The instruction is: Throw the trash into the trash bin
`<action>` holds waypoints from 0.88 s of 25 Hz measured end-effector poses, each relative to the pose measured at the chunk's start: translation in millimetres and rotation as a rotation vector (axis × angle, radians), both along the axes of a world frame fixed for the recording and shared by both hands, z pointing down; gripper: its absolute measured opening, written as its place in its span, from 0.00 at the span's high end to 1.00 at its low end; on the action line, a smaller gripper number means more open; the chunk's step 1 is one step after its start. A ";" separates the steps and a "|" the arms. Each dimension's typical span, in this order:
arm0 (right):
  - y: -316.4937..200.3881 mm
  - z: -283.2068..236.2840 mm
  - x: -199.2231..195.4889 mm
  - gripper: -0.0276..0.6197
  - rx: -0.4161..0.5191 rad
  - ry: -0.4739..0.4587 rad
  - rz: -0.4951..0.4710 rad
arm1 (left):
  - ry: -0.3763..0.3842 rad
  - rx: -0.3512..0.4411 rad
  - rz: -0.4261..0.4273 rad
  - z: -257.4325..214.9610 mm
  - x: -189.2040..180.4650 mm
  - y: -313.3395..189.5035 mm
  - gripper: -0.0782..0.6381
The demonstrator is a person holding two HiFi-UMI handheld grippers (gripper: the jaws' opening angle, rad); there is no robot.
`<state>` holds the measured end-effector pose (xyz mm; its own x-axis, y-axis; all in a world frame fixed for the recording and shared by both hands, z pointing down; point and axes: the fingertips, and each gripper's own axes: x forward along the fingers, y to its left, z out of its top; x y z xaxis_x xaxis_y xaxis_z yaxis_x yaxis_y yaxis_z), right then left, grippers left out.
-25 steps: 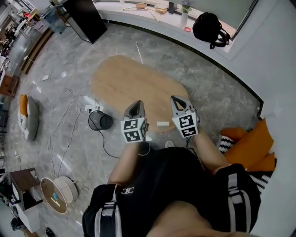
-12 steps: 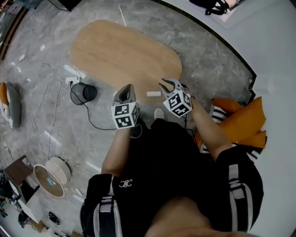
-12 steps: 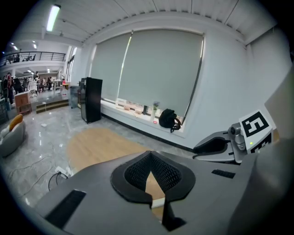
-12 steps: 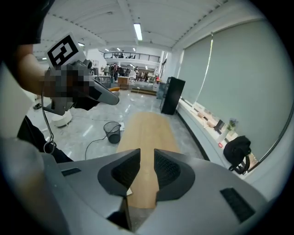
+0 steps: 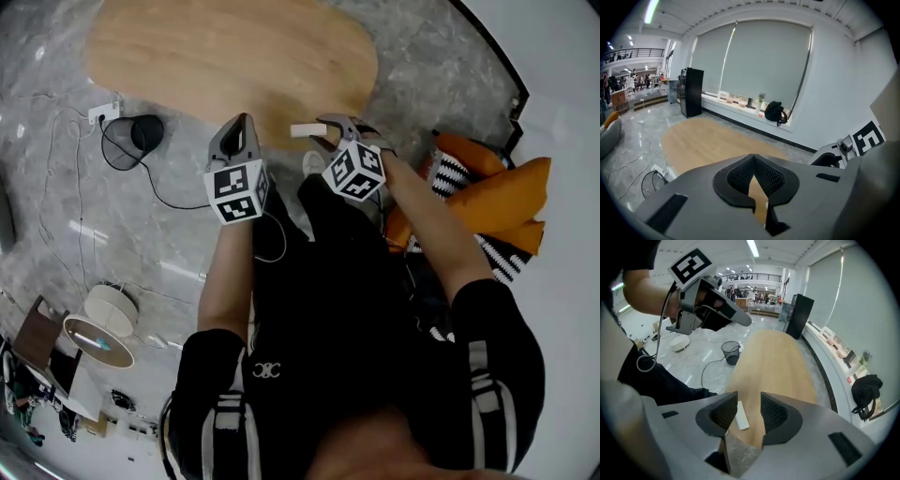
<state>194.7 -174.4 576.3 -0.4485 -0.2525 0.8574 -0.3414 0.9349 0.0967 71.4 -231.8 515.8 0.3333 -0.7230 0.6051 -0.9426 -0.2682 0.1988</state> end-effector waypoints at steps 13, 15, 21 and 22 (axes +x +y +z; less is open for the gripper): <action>21.6 171.3 1.8 0.73 -0.072 0.128 -0.061 | 0.056 -0.097 0.067 155.1 -2.4 16.4 0.87; 24.5 187.2 4.9 0.71 -0.056 0.147 -0.077 | 0.068 -0.110 0.080 166.9 0.9 22.7 0.87; 34.1 215.5 15.8 0.69 -0.038 0.218 -0.079 | 0.108 -0.134 0.075 182.9 8.9 46.8 0.87; 35.3 219.1 15.6 0.69 -0.044 0.231 -0.082 | 0.110 -0.133 0.073 184.6 8.0 47.6 0.87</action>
